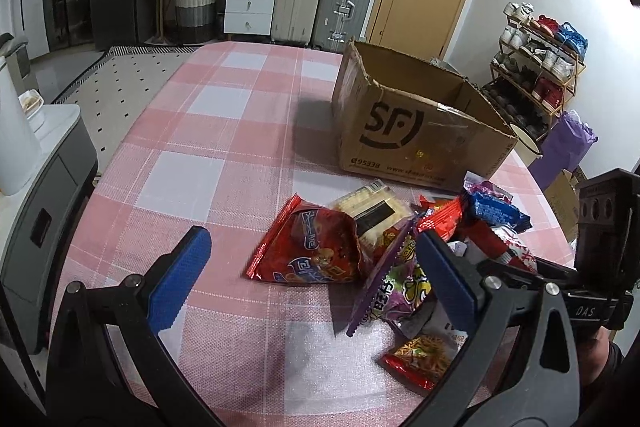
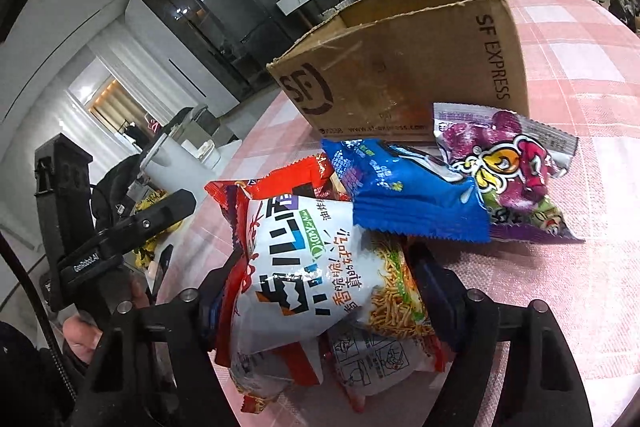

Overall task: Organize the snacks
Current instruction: 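Lower the right tool onto the white noodle-snack bag and close it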

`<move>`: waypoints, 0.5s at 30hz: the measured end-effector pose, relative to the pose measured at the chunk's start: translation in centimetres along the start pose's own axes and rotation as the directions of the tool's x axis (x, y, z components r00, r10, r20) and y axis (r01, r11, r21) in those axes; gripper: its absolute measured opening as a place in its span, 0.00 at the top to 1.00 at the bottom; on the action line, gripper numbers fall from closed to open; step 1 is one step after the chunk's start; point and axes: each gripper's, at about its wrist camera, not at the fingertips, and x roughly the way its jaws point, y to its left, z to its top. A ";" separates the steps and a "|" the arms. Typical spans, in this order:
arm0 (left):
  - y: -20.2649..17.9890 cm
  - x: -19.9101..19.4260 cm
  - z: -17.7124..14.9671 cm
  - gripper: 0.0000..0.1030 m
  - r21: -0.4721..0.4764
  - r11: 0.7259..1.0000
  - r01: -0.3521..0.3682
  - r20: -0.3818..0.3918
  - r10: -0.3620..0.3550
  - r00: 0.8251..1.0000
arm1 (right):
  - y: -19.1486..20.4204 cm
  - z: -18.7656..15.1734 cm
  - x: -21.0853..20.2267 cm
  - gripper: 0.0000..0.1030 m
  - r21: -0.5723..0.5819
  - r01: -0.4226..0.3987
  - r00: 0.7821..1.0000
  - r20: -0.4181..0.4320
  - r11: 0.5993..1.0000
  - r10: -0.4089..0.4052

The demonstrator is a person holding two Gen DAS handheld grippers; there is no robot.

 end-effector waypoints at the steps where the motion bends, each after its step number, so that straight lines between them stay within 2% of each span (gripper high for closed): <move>1: 0.0 -0.2 0.0 0.01 0.001 1.000 0.001 0.003 -0.001 1.000 | 0.2 -0.2 -0.2 0.26 -0.007 -0.004 1.000 0.004 1.000 0.004; 15: 0.6 -3.2 -0.6 0.01 -0.006 1.000 -0.019 0.023 0.019 1.000 | 1.7 -1.5 -5.1 0.27 -0.038 -0.016 0.997 0.080 0.999 0.019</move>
